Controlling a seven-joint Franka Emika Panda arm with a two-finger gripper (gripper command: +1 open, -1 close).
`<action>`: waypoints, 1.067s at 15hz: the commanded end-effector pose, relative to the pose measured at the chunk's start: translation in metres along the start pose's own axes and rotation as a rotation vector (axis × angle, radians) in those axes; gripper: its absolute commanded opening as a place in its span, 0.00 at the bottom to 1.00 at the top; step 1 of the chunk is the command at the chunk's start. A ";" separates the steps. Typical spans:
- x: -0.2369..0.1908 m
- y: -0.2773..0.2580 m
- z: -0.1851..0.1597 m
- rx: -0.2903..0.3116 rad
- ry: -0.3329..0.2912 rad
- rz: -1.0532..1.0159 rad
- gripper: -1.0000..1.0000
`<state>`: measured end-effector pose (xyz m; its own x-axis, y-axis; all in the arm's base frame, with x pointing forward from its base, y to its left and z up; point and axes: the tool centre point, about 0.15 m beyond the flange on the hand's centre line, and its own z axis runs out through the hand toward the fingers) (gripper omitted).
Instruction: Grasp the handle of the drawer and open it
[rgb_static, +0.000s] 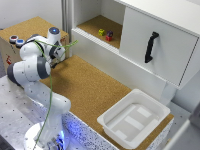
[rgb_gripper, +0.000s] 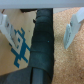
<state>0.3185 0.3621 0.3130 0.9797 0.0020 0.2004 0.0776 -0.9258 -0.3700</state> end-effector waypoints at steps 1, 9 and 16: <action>0.009 0.003 0.013 0.125 -0.025 0.013 1.00; 0.011 0.001 0.019 0.174 -0.050 -0.002 0.00; 0.007 0.002 0.010 0.153 -0.046 -0.018 0.00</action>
<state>0.3285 0.3631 0.3034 0.9866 0.0154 0.1626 0.0868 -0.8929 -0.4419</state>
